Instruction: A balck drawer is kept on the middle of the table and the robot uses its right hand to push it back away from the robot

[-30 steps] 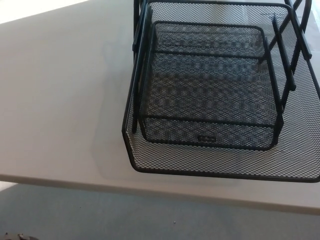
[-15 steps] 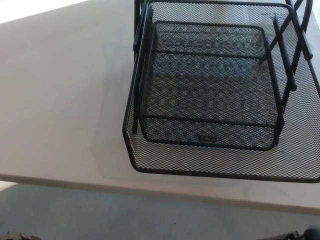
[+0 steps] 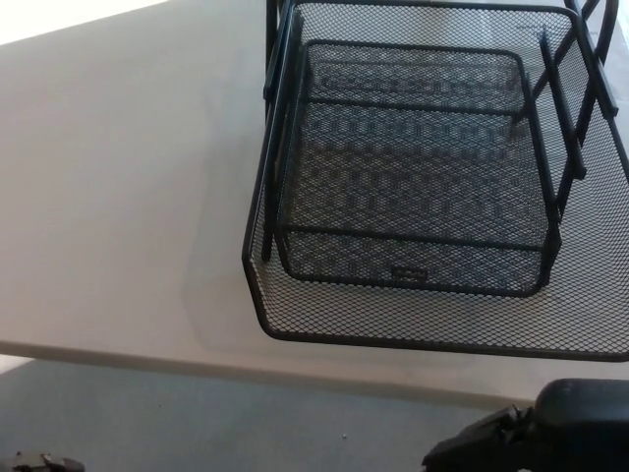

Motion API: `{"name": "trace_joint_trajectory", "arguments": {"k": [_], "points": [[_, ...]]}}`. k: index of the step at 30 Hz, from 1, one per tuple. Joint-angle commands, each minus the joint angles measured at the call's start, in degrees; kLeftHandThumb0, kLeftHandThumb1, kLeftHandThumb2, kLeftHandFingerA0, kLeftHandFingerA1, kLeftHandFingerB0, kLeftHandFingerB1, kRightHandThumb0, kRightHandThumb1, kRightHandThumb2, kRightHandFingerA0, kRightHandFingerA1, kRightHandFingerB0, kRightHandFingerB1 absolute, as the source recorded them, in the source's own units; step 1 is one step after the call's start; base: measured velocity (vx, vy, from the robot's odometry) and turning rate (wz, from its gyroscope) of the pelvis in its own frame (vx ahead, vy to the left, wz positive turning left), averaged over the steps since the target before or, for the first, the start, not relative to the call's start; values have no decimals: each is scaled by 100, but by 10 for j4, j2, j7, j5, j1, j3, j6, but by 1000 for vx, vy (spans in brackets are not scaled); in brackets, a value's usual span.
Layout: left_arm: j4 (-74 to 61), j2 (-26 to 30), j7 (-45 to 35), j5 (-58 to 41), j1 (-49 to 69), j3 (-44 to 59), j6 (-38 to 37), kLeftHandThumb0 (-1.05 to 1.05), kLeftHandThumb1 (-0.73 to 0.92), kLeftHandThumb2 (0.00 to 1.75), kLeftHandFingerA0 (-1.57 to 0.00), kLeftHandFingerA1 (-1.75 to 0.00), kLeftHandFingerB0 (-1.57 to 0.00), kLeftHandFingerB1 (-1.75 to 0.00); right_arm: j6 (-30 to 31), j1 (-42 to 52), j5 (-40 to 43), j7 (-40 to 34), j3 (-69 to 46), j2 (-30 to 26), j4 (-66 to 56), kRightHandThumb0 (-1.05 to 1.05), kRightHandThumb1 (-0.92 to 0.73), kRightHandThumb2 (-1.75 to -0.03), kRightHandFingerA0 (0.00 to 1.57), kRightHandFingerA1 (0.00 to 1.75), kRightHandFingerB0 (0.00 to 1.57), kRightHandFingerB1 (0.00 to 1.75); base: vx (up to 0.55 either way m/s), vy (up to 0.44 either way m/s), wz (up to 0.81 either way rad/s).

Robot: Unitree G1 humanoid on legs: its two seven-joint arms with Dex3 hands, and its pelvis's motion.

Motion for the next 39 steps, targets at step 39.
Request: {"name": "trace_joint_trajectory", "arguments": {"k": [39], "points": [[18,1,-17,-2,-13,1,-40,-69,73,62,-36,-34,-30,-31,345,-304,30,130,212,190,143,-68,-82,-65,36,36,14,28,0,0,0]]}}
